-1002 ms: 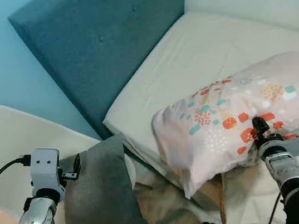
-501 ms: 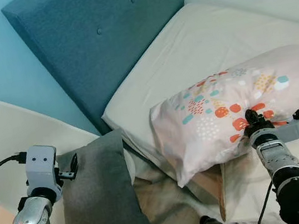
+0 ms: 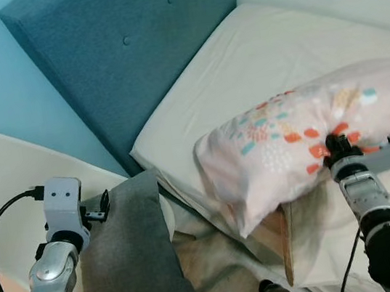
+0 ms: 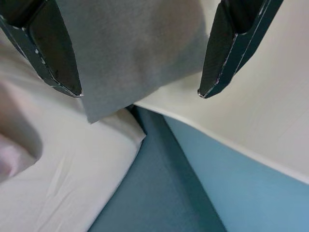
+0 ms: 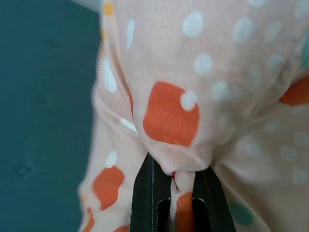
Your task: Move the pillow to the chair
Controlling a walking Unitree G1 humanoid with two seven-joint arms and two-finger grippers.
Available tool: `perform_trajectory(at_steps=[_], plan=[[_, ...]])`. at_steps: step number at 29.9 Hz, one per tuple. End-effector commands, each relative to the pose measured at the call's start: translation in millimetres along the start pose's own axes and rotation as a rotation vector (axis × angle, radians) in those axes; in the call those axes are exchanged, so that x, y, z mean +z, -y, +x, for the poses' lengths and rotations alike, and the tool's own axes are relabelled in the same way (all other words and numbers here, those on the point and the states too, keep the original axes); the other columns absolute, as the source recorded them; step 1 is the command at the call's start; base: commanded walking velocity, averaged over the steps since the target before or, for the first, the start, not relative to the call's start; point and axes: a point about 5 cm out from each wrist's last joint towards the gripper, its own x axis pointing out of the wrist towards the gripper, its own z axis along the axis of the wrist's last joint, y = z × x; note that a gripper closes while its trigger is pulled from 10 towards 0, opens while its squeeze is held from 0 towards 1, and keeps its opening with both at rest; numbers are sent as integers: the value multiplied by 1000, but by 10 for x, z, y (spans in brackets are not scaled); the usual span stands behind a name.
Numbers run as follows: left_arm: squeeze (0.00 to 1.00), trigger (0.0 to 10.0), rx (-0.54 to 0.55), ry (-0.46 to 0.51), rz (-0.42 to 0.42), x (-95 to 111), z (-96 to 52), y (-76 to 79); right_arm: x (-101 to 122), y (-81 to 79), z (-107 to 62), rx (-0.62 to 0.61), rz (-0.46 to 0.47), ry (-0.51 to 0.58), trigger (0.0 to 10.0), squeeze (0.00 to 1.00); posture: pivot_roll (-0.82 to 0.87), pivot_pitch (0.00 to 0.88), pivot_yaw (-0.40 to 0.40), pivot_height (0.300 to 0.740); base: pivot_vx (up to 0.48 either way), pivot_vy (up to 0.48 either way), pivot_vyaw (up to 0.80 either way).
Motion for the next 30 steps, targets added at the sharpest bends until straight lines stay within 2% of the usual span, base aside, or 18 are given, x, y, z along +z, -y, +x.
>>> perform_trajectory(at_steps=[1,2,3,4,6,8,9,12,14,18,27,30], plan=[[0,10000,19,-18,-21,-62,-2,-6,80,-197,87,97,-34,19,0,0,-141,187,87,728,0,0,0],[0,10000,19,-18,-21,-62,-2,-6,80,-197,87,97,-34,19,0,0,-141,187,87,728,0,0,0],[0,10000,15,1,-49,-15,68,45,213,-586,221,254,-12,77,0,0,-148,161,83,728,0,0,0],[0,10000,15,10,-63,9,106,70,255,-798,269,340,-22,95,0,0,-165,134,81,728,0,0,0],[0,10000,16,21,-81,36,155,98,291,-1032,306,435,-35,112,0,0,-172,121,79,728,0,0,0],[0,10000,18,25,-92,50,191,116,307,-1166,319,488,-39,122,0,0,-175,112,75,728,0,0,0],[0,10000,27,35,-115,83,236,134,312,-1343,321,562,-70,127,0,0,-184,73,61,728,0,0,494],[0,10000,51,66,-168,182,317,167,282,-1688,282,719,-121,125,0,0,-185,43,49,728,0,0,681],[0,10000,66,81,-197,232,344,178,229,-1808,246,785,-121,111,0,0,-181,32,43,728,0,0,778],[0,10000,80,78,-222,246,363,206,115,-1930,199,853,-121,79,0,0,-176,14,39,728,0,0,781],[0,10000,92,46,-233,175,375,265,-293,-2134,87,940,-128,-21,0,0,-174,0,41,728,0,0,780],[0,10000,95,42,-234,167,380,263,-364,-2168,48,953,-125,-40,0,0,-175,0,42,728,0,0,775]])
